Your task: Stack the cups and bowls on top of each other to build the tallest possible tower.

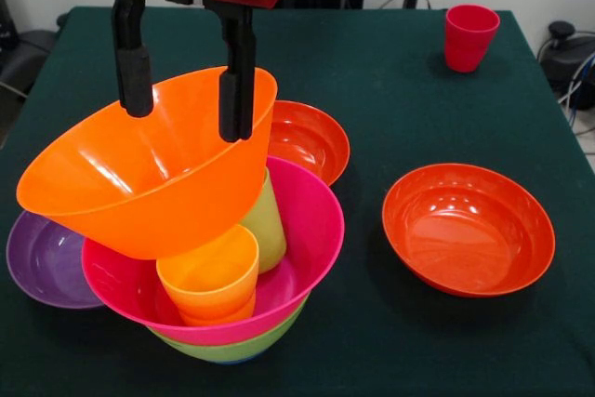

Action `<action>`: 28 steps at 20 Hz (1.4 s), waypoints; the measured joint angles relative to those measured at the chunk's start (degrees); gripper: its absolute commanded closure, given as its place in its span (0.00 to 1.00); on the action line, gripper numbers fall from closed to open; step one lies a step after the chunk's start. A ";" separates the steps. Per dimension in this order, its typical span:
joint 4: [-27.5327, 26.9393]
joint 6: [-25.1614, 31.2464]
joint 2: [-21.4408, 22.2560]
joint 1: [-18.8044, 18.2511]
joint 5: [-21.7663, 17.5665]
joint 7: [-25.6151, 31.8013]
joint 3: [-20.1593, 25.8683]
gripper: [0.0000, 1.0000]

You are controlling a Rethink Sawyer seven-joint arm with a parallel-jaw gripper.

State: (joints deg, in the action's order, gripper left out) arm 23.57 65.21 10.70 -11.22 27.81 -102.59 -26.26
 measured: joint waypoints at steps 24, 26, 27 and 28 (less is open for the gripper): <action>0.68 -0.47 -0.06 1.68 -1.21 0.00 1.69 0.00; 0.97 -0.76 0.03 1.76 -1.28 0.00 1.87 0.00; 1.07 -0.83 0.05 1.77 -1.28 0.00 1.91 0.00; 1.72 -1.26 0.22 1.79 -1.37 0.00 2.07 0.00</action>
State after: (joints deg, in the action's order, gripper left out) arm 25.29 63.95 10.92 -9.43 26.44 -102.59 -24.19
